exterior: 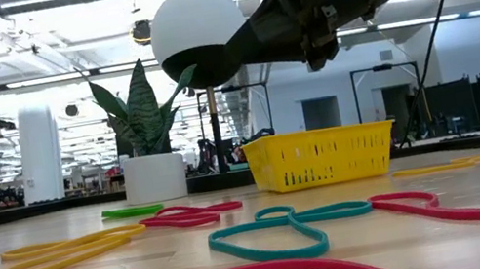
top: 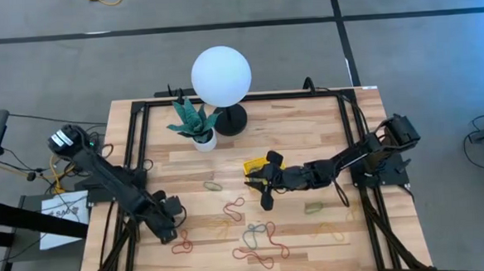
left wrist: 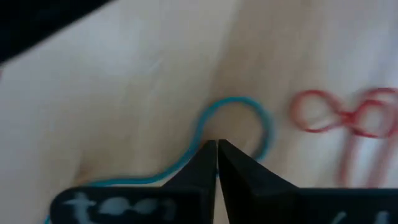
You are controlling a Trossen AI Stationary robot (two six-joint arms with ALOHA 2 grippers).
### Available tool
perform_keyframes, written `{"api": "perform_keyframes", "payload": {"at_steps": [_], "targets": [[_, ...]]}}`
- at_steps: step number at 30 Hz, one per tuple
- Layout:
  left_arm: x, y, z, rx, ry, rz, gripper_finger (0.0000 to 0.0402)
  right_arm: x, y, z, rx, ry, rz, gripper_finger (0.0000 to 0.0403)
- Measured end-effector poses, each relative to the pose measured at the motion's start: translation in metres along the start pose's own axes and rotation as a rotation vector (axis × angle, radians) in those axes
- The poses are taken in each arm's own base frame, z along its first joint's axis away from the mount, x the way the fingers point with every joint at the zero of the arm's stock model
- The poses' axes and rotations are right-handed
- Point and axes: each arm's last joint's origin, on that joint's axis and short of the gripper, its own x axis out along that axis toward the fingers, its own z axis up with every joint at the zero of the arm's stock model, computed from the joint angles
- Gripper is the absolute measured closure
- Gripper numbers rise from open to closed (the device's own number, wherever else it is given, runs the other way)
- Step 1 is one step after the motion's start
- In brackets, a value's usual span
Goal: Pick and place items into bin
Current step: Put the blue rubber band into the yellow bin
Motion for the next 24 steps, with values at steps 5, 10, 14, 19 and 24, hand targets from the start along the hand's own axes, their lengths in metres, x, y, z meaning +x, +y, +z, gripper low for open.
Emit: {"api": "perform_keyframes", "payload": {"at_steps": [5,10,14,19,24], "targets": [[0.01,-0.001,0.0,0.001,0.016,0.057,0.0374,0.0,0.0,0.0,0.0,-0.002,0.0,0.0294],[0.01,-0.001,0.0,0.054,0.001,0.066,0.0359,0.0,0.0,0.0,0.001,-0.002,0.0,0.0294],[0.011,0.0,0.0,0.107,-0.017,0.08,0.0364,0.0,0.0,0.0,0.001,-0.002,0.0,0.0294],[0.011,-0.001,0.001,0.126,-0.029,0.078,0.0393,0.0,0.0,0.0,0.001,-0.002,-0.001,0.0294],[0.012,-0.003,0.003,0.19,-0.067,0.059,0.04,0.0,0.0,0.0,0.001,-0.002,0.0,0.0294]]}}
